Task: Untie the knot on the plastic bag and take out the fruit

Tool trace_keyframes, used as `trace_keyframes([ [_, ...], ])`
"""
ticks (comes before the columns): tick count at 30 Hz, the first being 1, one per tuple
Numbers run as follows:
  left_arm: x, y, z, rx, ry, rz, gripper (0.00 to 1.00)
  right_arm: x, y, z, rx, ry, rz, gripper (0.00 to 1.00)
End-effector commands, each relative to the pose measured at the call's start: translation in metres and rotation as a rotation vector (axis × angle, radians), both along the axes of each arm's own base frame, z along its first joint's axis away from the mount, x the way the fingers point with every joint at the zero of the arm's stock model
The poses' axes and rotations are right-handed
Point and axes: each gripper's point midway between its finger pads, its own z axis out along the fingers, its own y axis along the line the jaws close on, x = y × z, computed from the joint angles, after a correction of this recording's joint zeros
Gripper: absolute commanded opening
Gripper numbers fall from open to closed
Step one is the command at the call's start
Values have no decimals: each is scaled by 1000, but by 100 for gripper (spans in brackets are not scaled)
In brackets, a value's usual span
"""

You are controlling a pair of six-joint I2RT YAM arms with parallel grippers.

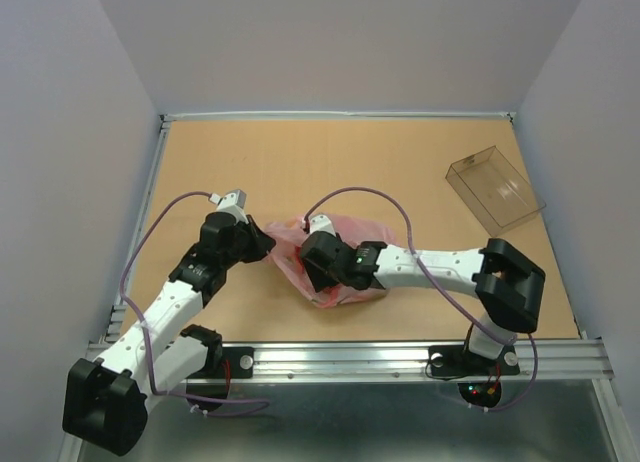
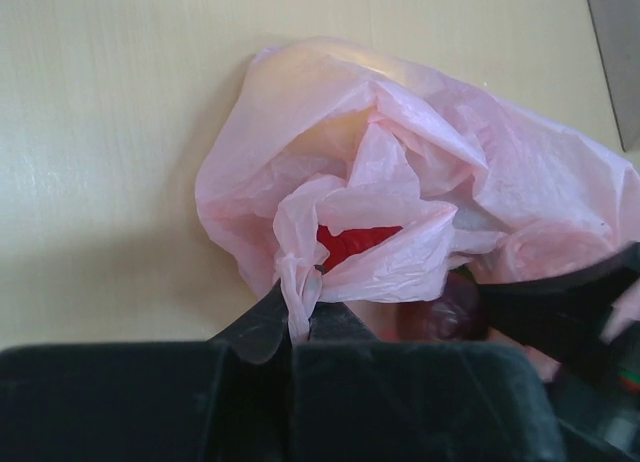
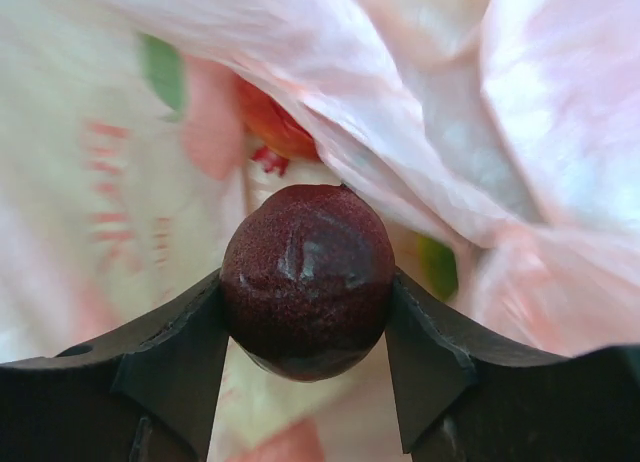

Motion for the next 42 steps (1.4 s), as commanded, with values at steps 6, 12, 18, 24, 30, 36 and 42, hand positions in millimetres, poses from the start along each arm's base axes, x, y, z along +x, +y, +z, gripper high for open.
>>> trace_keyframes([
  [6, 45, 8, 35, 89, -128, 72, 0, 61, 9, 171, 277, -320, -55, 20],
  [12, 70, -4, 45, 121, -162, 14, 0, 142, -89, 207, 246, -456, -381, 20],
  [18, 75, -7, 45, 191, -203, -61, 0, 196, -233, 203, 144, -524, -790, 21],
  [24, 65, -13, 45, 175, -218, -115, 0, 219, -368, 165, 87, -460, -1107, 23],
  [30, 37, -16, 20, 129, -129, -154, 0, 256, -419, 119, 76, -370, -1187, 23],
  [36, 26, -13, 6, 111, -65, -135, 0, 288, -431, 78, 99, -286, -1189, 36],
  [42, 30, -5, 13, 142, -97, -102, 0, 308, -430, 60, 124, -242, -1154, 76],
])
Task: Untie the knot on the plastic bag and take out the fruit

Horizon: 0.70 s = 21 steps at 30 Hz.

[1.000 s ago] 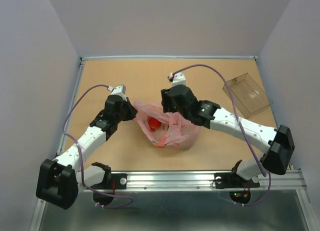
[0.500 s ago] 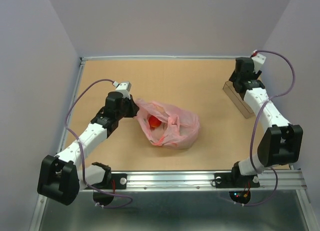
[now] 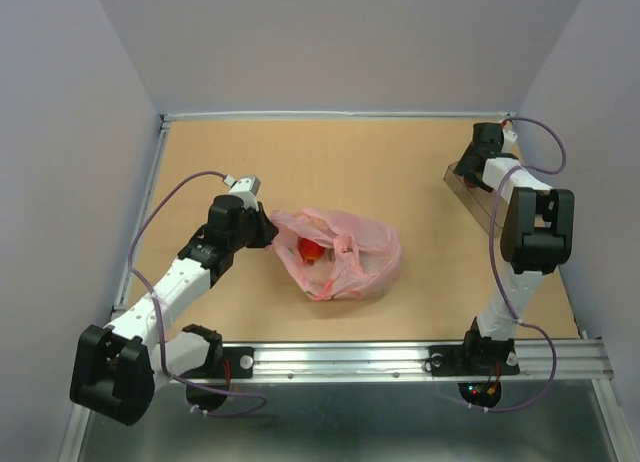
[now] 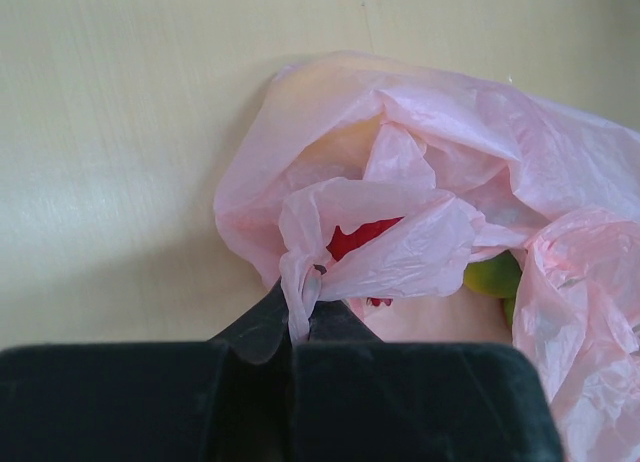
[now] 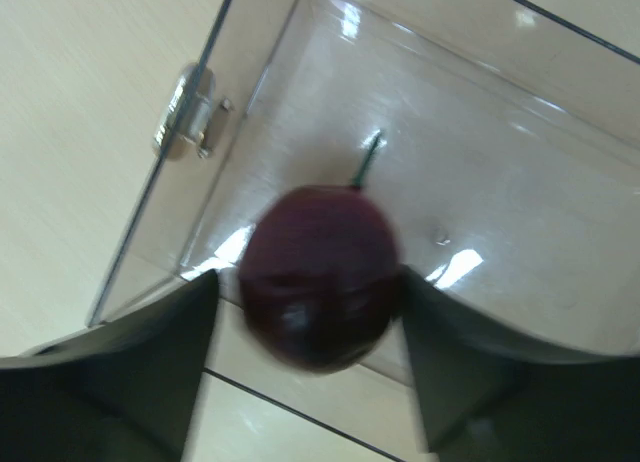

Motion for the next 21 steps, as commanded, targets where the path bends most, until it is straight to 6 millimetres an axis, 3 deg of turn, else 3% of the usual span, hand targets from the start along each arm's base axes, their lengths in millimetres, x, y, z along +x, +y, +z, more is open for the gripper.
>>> trace_keyframes([
  [1, 1, 2, 11, 0, -46, 5, 0, 41, 3, 46, 30, -161, 39, 82],
  [3, 2, 2, 11, 4, -48, 7, 0, 44, 8, 52, 43, -171, 71, 97],
  [4, 3, 2, 12, 4, -50, 7, 0, 44, 10, 54, 48, -175, 83, 99],
  [8, 4, 1, 13, 4, -53, 6, 0, 36, 19, 84, 53, -223, 148, 100],
  [11, 5, 2, 13, 4, -57, 9, 0, 26, 45, 99, 101, -248, 257, 100],
  [12, 5, 2, 12, 6, -55, 12, 0, 19, 63, 119, 101, -282, 318, 100],
  [14, 6, 2, 10, 8, -50, 11, 0, 6, 90, 127, 116, -290, 397, 99],
  [15, 6, 1, 11, 7, -49, 9, 0, -6, 122, 146, 102, -317, 478, 98],
  [17, 7, 0, 6, 10, -36, 3, 0, -23, 154, 150, 97, -311, 560, 97],
  [18, 7, -1, 6, 9, -32, 0, 0, -39, 186, 164, 111, -328, 629, 95],
  [21, 8, -2, 1, 14, -20, -7, 0, -72, 240, 168, 172, -332, 726, 92],
])
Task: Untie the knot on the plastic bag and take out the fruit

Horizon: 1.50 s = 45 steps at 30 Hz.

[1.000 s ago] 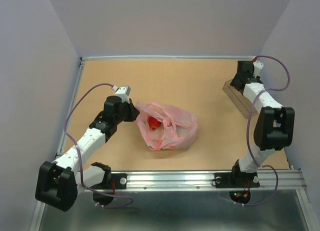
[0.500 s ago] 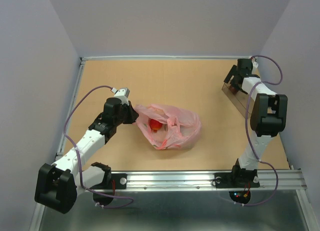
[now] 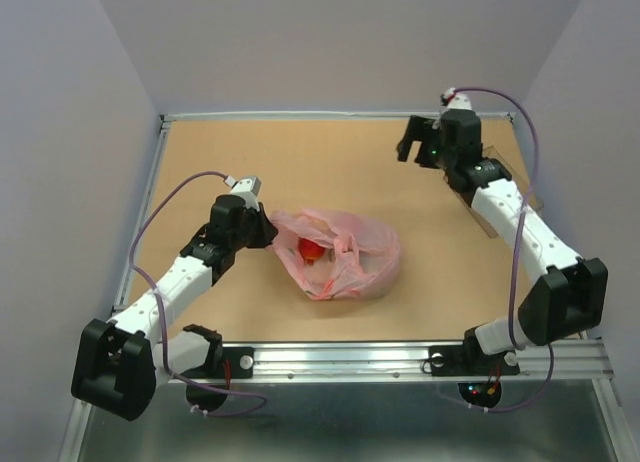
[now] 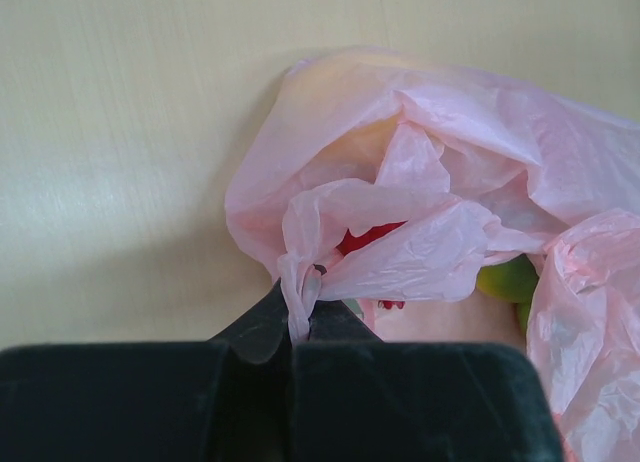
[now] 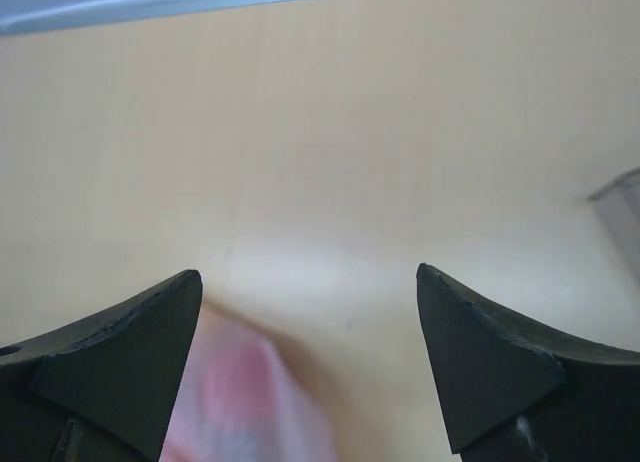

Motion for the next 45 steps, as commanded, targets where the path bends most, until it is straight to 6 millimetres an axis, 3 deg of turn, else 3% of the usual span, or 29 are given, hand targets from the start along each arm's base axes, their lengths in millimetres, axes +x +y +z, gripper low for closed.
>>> trace_keyframes([
  [1, 6, -5, 6, -2, -28, -20, 0, -60, 96, 7, 31, -4, 235, 92],
  [3, 8, -7, 3, -2, -18, -25, 0, -111, 168, 3, 108, 27, 351, 91],
  [4, 8, -7, 3, -2, -18, -25, 0, -111, 168, 3, 109, 27, 352, 91],
  [5, 8, -6, 2, 1, -14, -23, 0, -122, 181, 2, 134, 39, 373, 91],
  [6, 8, -6, 1, 2, -13, -25, 0, -142, 206, 1, 177, 57, 410, 91],
  [8, 8, -6, 2, -1, -17, -21, 0, -160, 231, -9, 174, 85, 448, 91],
  [9, 9, -6, 2, -1, -18, -18, 0, -178, 250, -13, 184, 106, 495, 90],
  [12, 8, -6, 3, -5, -19, -20, 0, -200, 279, -41, 198, 195, 532, 86],
  [16, 8, -7, 3, -7, -20, -23, 0, -206, 288, -69, 214, 256, 493, 76],
  [24, 8, -7, 7, -14, -32, -21, 0, -192, 291, -116, 183, 309, 378, 66],
  [29, 6, -9, 10, -21, -41, -30, 0, -177, 288, -141, 139, 306, 286, 68],
  [35, 3, -13, 10, -22, -46, -46, 0, -156, 278, -148, 101, 240, 170, 90],
  [41, 1, -17, 10, -20, -43, -58, 0, -140, 284, -161, 80, 208, 144, 90],
  [45, 0, -19, 8, -17, -38, -66, 0, -131, 291, -163, 83, 178, 158, 85],
])
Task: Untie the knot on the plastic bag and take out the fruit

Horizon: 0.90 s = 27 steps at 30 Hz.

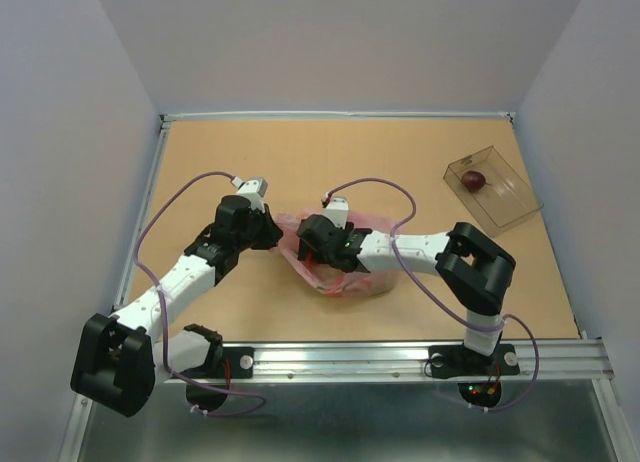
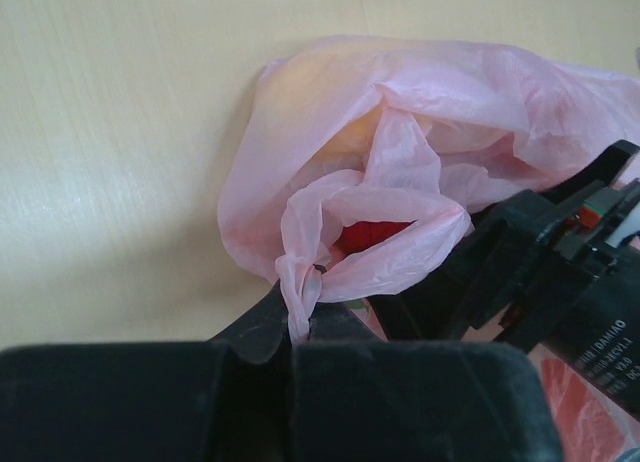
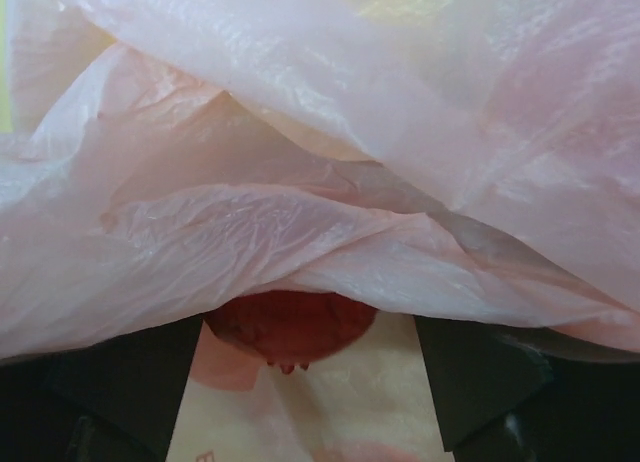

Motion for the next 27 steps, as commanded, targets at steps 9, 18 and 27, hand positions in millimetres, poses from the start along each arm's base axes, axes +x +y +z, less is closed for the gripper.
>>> trace_keyframes([
  [9, 8, -1, 13, 6, -54, 9, 0, 25, 29, 51, 78, -149, 103, 22],
  [18, 22, 22, 14, 77, -66, 118, 0, -8, 30, 131, 127, -252, 412, 10],
  [27, 30, 35, 16, 70, -67, 154, 0, 56, -60, 203, 96, -377, 226, 10],
])
